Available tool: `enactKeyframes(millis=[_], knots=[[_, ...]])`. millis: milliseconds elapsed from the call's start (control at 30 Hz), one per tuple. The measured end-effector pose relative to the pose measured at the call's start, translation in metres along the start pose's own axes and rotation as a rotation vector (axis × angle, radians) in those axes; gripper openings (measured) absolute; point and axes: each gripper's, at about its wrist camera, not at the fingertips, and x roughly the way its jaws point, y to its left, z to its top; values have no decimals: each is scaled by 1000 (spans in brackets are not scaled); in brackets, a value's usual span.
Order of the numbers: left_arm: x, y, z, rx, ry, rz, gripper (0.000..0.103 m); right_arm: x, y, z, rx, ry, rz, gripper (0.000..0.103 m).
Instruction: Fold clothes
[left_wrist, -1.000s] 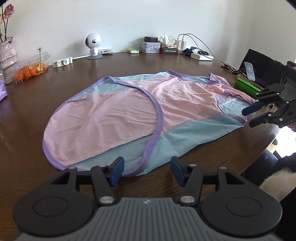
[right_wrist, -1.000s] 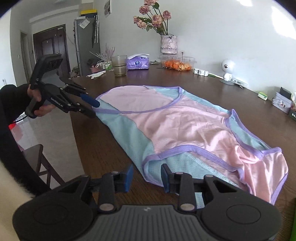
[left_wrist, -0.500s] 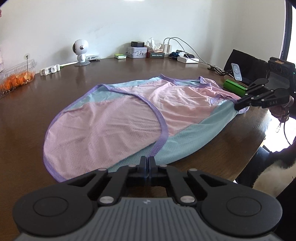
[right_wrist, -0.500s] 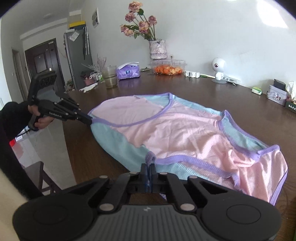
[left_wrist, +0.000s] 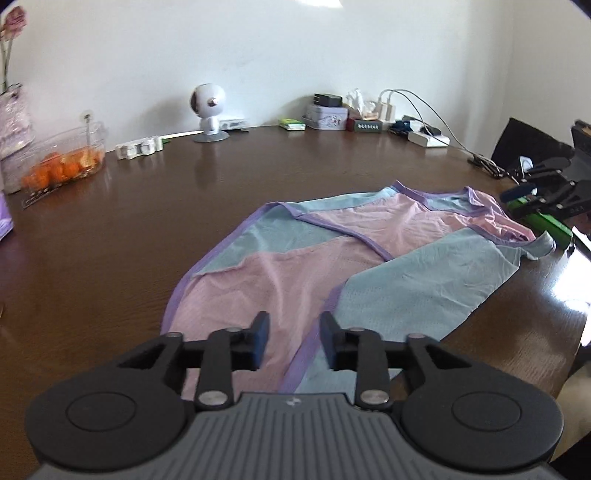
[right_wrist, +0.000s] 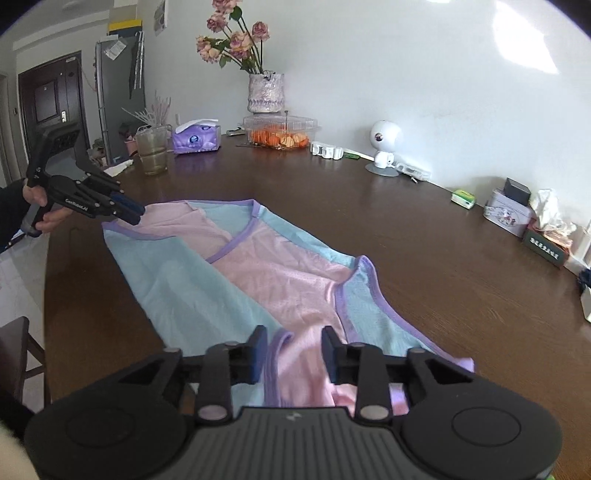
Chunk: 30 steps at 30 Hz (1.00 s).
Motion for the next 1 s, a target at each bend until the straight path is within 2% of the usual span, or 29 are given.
enactKeyframes(millis=[33,100,167,233,300,333,367,400,533,600,633,667,800,867,933,1000], knots=[[-6,3,-5,-14,-1,7,42,-15,-3,-8,9,4,6,40],[-18,7,-16,-37,4,20,42,-31,-3,-32,20,68,2,40],[-18,6,-21,-22,38,30,42,-36,3,-51,11,122,-19,38],[-13,6,-24,-24,51,34,42,-38,9,-65,8,140,-29,37],[-8,8,-26,-30,53,36,41,-34,6,-70,27,137,-54,26],[-8,10,-25,-40,49,34,39,-32,4,-73,36,135,-67,8],[-7,11,-25,-47,47,34,37,-30,2,-75,45,134,-75,6],[-7,12,-24,-45,49,39,34,-33,-7,-72,55,139,-45,5],[-6,12,-22,-26,56,51,34,-43,-40,-63,92,164,71,7],[-6,11,-21,-17,60,61,34,-38,-47,-61,37,224,3,17],[-7,9,-24,-20,63,65,34,-36,-51,-60,11,249,-28,28],[-9,7,-26,-21,65,69,34,-40,-49,-56,-7,230,-31,31],[-14,3,-26,-14,60,87,34,-52,-46,-47,-7,131,-1,31],[-14,1,-24,-9,60,81,35,-45,-46,-51,2,158,21,28],[-11,5,-12,-7,43,83,35,-33,-45,-59,-32,241,-4,28],[-9,9,0,-5,25,84,38,-38,-46,-59,-42,231,-30,29]])
